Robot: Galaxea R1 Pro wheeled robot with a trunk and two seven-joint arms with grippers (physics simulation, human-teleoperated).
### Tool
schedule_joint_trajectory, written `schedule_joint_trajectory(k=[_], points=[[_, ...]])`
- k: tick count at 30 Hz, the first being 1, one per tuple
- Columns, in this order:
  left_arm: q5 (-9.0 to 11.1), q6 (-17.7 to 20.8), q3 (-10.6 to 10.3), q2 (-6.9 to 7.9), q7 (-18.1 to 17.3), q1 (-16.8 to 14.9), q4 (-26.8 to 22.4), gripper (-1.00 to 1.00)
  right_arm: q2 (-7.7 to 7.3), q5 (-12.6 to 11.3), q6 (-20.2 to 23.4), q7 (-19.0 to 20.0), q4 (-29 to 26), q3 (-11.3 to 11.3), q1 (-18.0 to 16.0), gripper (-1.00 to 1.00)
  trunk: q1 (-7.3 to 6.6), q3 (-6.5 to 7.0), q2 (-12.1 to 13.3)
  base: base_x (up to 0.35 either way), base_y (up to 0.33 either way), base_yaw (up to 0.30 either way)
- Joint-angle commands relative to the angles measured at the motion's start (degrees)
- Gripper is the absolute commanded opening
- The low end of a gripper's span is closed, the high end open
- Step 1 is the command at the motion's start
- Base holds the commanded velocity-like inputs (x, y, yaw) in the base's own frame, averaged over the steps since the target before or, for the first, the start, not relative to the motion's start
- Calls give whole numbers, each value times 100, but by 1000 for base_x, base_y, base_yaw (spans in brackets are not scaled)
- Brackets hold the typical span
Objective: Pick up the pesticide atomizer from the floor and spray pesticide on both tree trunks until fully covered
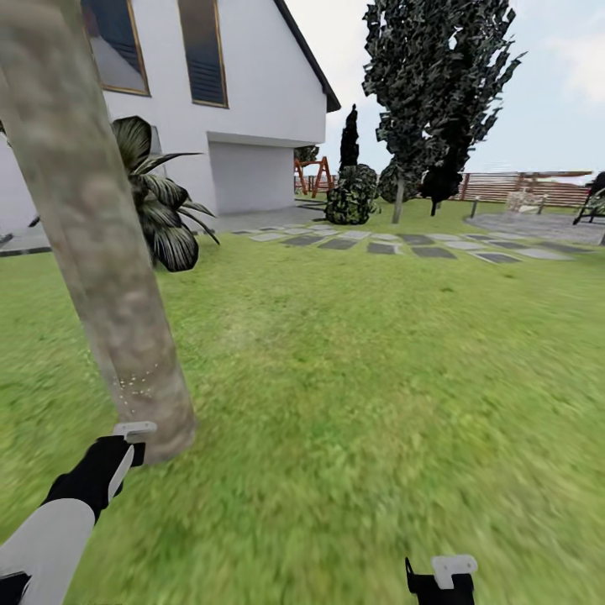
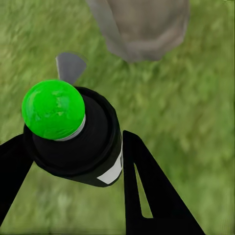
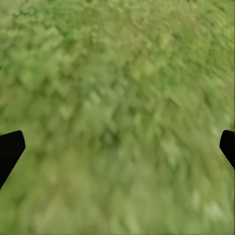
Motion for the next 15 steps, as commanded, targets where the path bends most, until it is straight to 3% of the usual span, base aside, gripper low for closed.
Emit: schedule_joint_trajectory(k=[1, 6, 12, 15], points=[[-63, 31, 19, -5, -15, -5, -7, -100, -1, 28, -1, -59, 1, 46, 0, 100, 1, -6, -2, 176, -244, 277], [-63, 31, 49, -3, -18, -5, -12, -100, -1, 30, -1, -59, 1, 46, 0, 100, 1, -6, -2, 166, -204, 277], [-32, 33, 24, -9, -43, -16, -86, -100, -1, 27, -1, -59, 2, 38, 1, 100, 1, -6, -2, 16, -15, 271], [-29, 37, -11, -55, -153, -99, -119, -100, -1, 27, -1, -59, 6, 46, 0, 100, 1, -6, -2, 0, 0, 54]])
